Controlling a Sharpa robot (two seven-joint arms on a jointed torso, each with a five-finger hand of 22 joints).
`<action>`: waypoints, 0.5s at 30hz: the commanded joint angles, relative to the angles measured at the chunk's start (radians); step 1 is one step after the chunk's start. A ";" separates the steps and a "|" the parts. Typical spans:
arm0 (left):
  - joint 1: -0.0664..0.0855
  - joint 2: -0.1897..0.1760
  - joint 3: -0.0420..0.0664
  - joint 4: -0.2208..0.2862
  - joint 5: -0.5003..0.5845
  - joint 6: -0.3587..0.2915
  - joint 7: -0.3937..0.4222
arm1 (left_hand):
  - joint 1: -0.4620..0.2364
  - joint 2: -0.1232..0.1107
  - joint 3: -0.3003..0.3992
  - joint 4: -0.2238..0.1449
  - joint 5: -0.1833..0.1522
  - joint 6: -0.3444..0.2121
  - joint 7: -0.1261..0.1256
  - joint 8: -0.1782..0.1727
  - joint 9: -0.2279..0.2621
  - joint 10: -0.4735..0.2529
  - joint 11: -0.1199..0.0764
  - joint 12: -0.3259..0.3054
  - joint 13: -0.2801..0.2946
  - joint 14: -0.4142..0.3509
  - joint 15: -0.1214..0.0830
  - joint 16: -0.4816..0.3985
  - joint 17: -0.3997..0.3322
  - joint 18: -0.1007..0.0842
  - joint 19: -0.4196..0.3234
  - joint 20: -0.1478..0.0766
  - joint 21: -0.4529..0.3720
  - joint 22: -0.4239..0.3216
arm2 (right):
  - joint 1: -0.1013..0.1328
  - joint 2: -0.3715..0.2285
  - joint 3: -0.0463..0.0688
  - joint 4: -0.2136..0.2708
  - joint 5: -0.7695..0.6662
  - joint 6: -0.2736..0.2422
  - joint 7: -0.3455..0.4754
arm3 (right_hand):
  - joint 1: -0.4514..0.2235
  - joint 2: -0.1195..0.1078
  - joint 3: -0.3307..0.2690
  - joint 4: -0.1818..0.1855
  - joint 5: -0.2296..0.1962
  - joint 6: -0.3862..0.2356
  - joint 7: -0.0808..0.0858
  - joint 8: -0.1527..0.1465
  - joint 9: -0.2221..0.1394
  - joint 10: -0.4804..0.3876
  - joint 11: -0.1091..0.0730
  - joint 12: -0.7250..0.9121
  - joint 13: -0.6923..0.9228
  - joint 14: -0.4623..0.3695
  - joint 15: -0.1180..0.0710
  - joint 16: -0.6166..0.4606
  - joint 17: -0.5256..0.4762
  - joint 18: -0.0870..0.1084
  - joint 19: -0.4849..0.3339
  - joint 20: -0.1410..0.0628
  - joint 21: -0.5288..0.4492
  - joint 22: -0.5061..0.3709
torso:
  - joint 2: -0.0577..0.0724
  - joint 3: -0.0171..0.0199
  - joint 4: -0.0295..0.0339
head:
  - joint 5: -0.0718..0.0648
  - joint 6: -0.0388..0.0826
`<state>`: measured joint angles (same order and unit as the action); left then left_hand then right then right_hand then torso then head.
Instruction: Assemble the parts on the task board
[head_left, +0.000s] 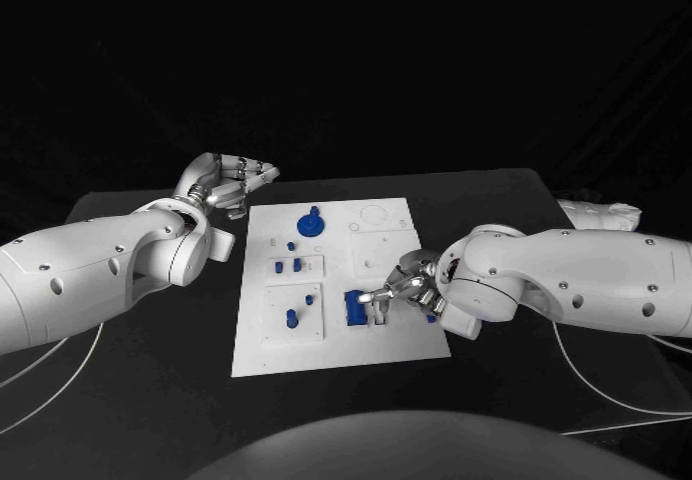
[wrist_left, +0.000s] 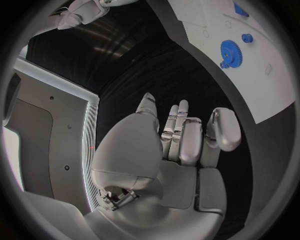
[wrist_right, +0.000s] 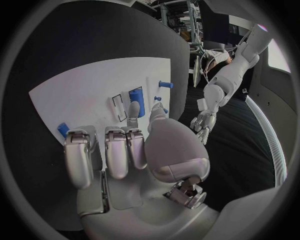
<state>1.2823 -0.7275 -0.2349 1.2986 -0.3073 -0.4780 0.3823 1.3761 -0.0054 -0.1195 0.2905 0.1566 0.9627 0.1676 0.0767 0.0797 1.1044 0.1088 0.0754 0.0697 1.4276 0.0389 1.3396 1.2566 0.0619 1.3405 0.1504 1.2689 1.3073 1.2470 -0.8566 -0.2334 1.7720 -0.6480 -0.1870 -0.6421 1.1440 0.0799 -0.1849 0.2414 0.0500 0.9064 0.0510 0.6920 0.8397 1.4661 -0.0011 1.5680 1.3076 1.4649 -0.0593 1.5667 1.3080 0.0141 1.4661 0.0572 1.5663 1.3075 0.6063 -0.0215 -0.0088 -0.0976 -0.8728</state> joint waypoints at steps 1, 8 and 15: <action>0.001 0.003 0.001 0.000 -0.004 0.017 0.005 | 0.001 0.007 -0.008 0.000 0.007 -0.002 -0.003 0.000 0.001 -0.004 -0.001 -0.003 0.001 -0.007 0.001 -0.003 -0.001 0.009 -0.007 -0.003 -0.005 0.155 | -0.002 0.004 0.000 -0.002 -0.066 0.120 -0.036 | 0.005 0.011 -0.006 0.000 -0.001 -0.010 -0.002 0.007 0.010 0.105 -0.008 0.003 0.263 0.106 -0.006 0.004 0.263 -0.014 0.105 -0.008 0.004 0.263 | -0.001 -0.0002 0.0006 | -0.002 0.000; 0.001 0.003 0.001 -0.002 -0.004 0.017 0.005 | 0.003 0.008 -0.009 0.000 0.010 -0.002 -0.003 0.001 0.001 -0.004 -0.001 -0.002 0.002 -0.008 0.001 -0.004 -0.002 0.009 -0.006 -0.003 -0.005 0.155 | -0.007 0.017 -0.001 -0.011 -0.071 0.137 -0.044 | 0.016 0.021 -0.004 -0.004 0.000 -0.011 -0.004 0.014 0.024 0.105 -0.010 0.003 0.263 0.106 -0.007 0.004 0.263 -0.014 0.105 -0.010 0.004 0.263 | 0.000 0.0003 0.0011 | 0.001 0.000; 0.001 0.003 0.001 -0.001 -0.005 0.018 0.004 | 0.003 0.008 -0.009 0.000 0.010 -0.002 -0.003 0.001 0.001 -0.004 -0.001 -0.002 0.002 -0.008 0.001 -0.004 -0.002 0.009 -0.006 -0.003 -0.005 0.155 | -0.008 0.019 -0.001 -0.016 -0.073 0.127 -0.039 | 0.025 0.027 -0.003 -0.008 0.000 -0.012 -0.006 0.017 0.032 0.105 -0.011 0.003 0.263 0.106 -0.009 0.004 0.263 -0.014 0.105 -0.011 0.004 0.263 | 0.000 -0.0004 0.0012 | 0.003 0.000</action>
<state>1.2823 -0.7267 -0.2349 1.2959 -0.3077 -0.4758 0.3816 1.3761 -0.0054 -0.1217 0.2927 0.1644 0.9627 0.1675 0.0767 0.0797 1.1044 0.1088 0.0754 0.0697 1.4276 0.0389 1.3396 1.2556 0.0620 1.3405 0.1504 1.2689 1.3073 1.2403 -0.8378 -0.2337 1.7566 -0.7018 -0.0848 -0.6737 1.1664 0.1023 -0.1876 0.2387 0.0500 0.8994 0.0440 0.7042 0.8712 1.4661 -0.0043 1.5680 1.3077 1.4649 -0.0592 1.5667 1.3080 0.0141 1.4662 0.0500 1.5663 1.3074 0.6062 -0.0216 -0.0071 -0.0962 -0.8728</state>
